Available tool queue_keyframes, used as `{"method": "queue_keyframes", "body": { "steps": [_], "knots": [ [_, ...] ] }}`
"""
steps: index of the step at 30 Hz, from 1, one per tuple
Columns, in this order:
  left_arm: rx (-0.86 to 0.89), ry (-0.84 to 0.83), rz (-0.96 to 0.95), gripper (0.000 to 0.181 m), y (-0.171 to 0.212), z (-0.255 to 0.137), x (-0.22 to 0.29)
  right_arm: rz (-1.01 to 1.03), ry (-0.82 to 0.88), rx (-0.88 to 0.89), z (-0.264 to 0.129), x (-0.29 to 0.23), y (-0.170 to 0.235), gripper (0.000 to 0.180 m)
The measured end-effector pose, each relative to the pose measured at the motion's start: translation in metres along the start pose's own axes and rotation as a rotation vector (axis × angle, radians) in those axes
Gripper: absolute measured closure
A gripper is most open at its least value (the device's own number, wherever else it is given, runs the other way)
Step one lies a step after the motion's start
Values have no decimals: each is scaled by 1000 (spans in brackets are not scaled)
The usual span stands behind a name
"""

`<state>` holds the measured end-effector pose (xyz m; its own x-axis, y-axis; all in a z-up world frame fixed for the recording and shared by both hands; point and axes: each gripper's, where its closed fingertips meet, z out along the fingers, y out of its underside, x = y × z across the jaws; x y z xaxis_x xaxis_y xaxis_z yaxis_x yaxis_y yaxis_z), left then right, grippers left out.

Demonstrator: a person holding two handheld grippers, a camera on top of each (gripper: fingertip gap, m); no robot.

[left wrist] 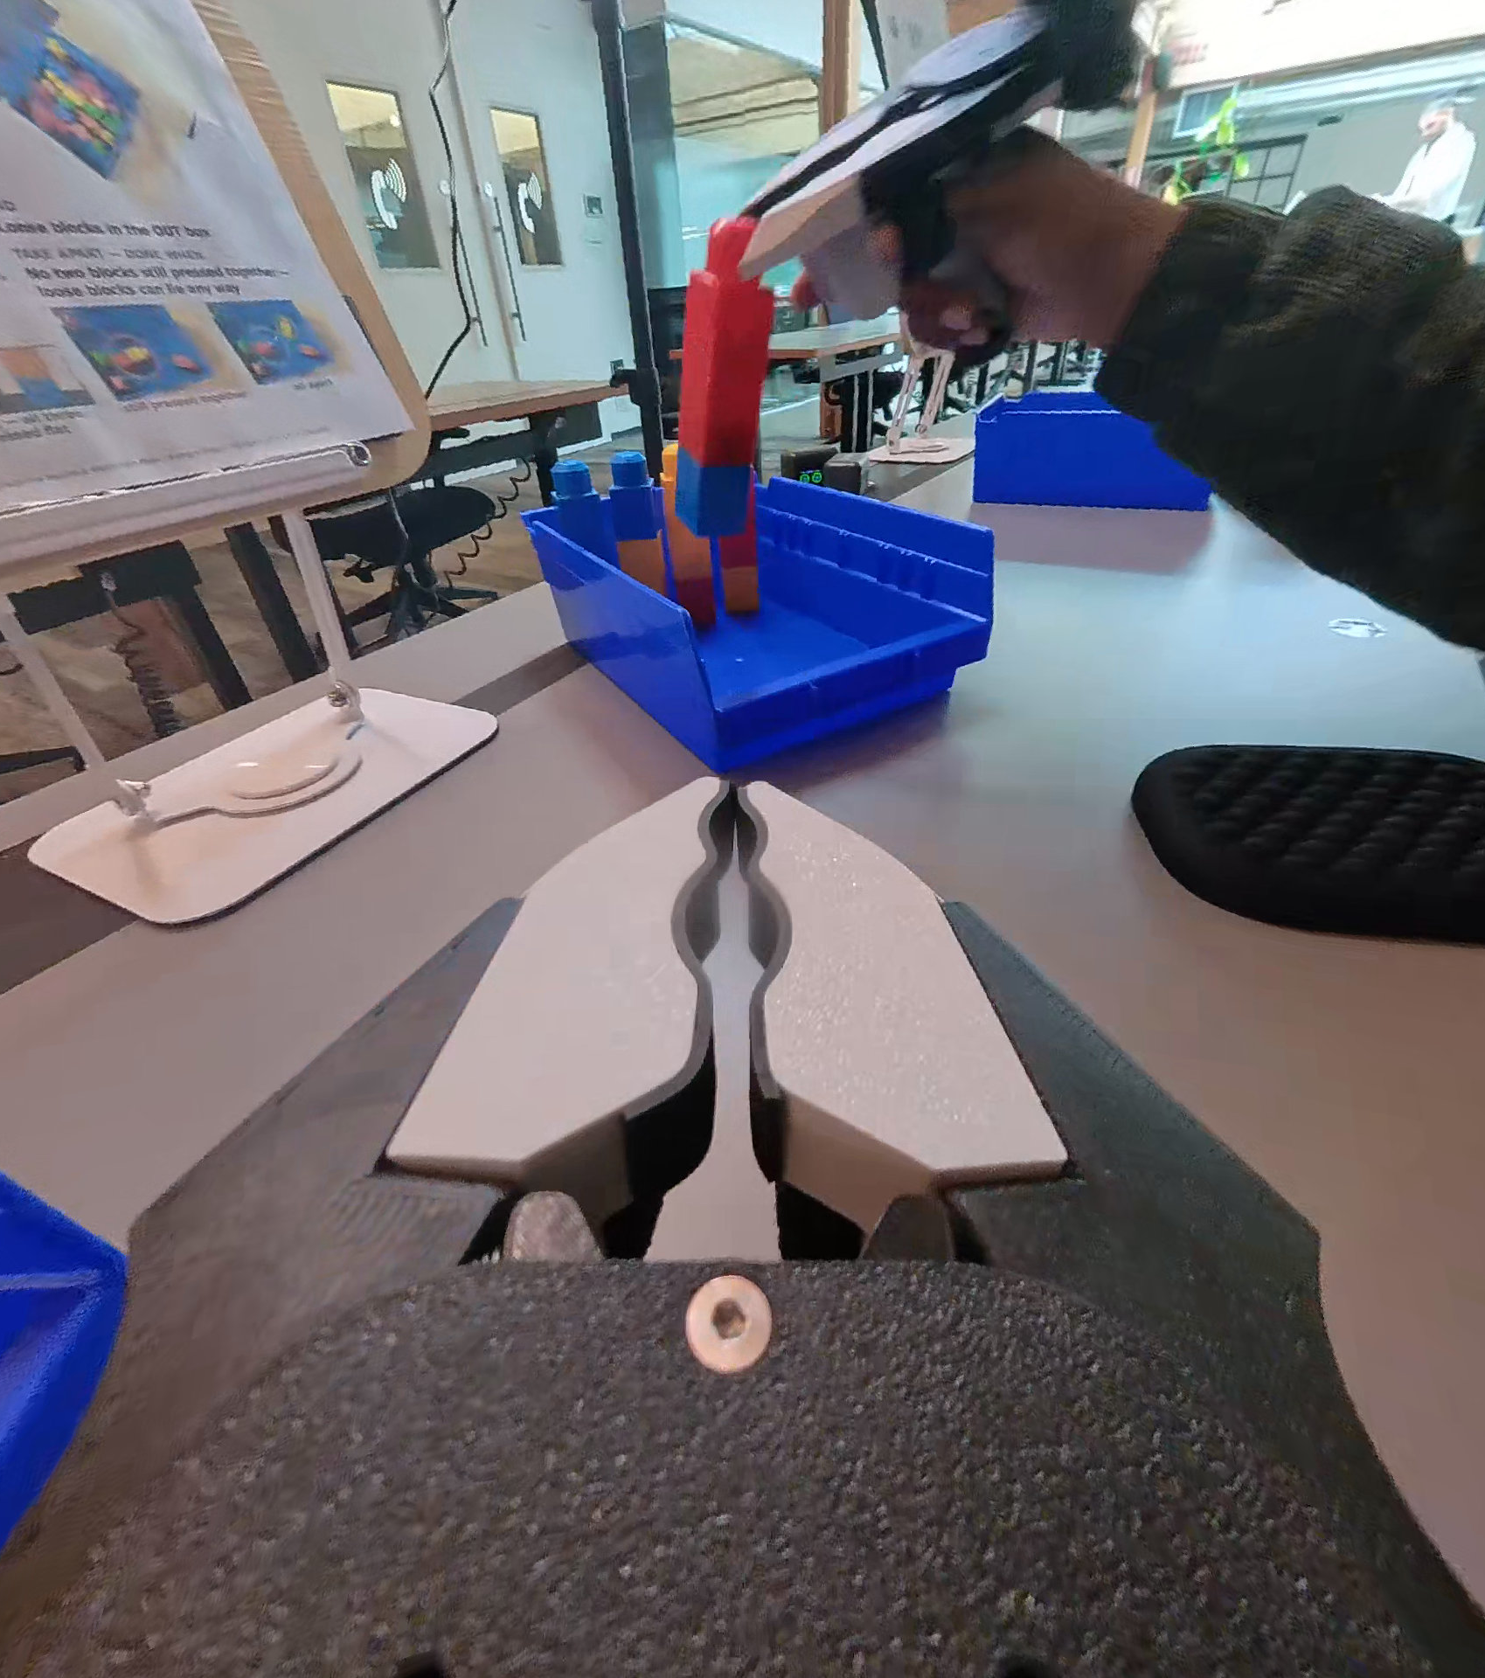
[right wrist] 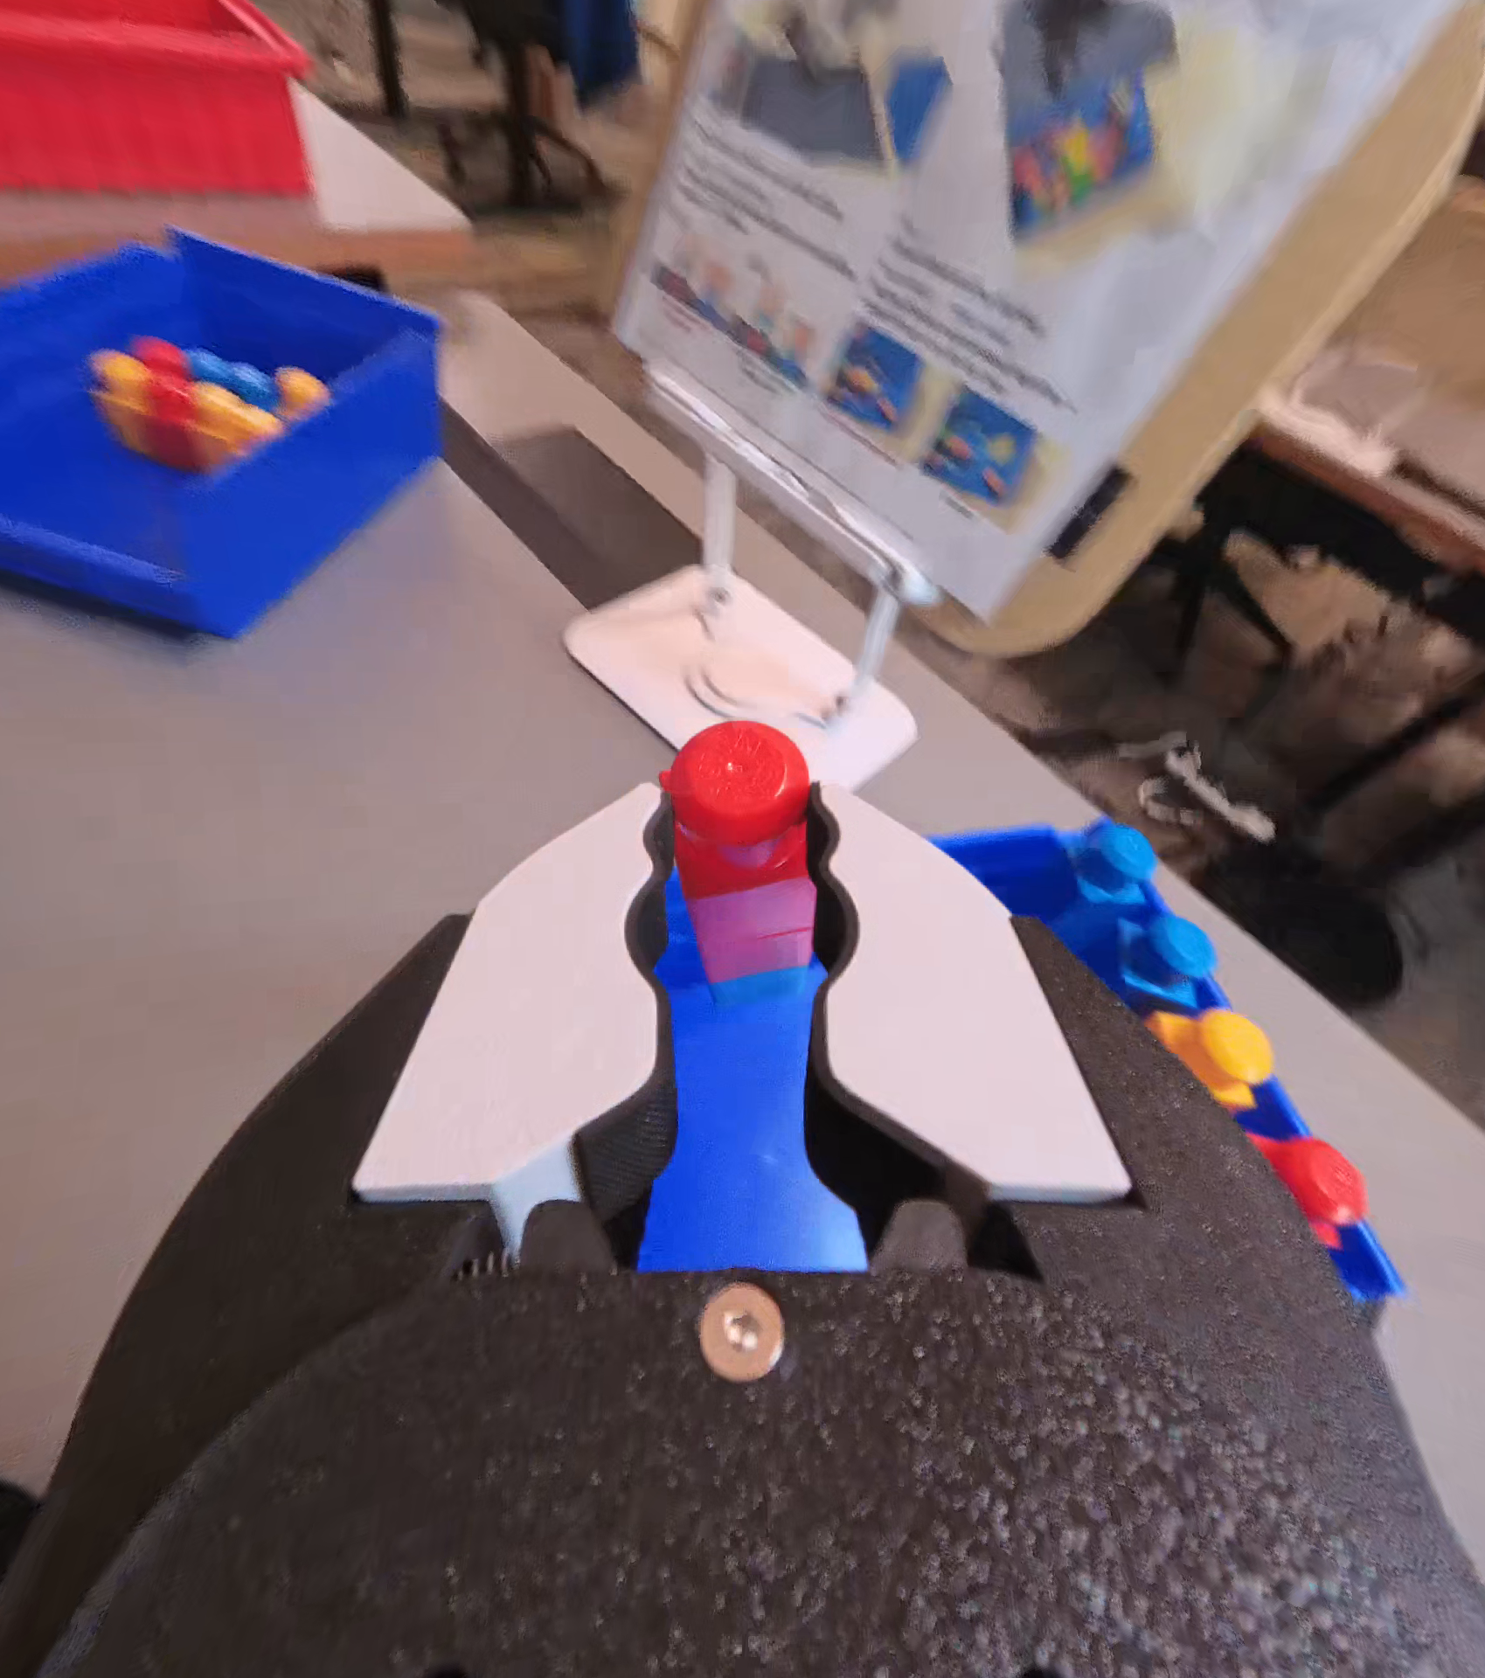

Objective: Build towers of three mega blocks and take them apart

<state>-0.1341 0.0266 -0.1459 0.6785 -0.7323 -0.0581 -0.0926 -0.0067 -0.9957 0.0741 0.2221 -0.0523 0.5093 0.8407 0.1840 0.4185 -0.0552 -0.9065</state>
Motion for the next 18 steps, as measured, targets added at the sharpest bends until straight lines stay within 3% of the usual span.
{"method": "queue_keyframes", "body": {
  "steps": [5,10,17,18],
  "knots": [
    [-14,-8,58,181,6,0,2,118,27,-142,64,71,54,151],
    [-34,7,78,181,11,3,4,208,34,-197,107,102,89,151],
    [-51,9,125,181,14,5,8,228,29,-219,126,109,99,150],
    [-52,8,122,181,14,5,8,225,36,-223,124,110,99,144]
  ]
}}
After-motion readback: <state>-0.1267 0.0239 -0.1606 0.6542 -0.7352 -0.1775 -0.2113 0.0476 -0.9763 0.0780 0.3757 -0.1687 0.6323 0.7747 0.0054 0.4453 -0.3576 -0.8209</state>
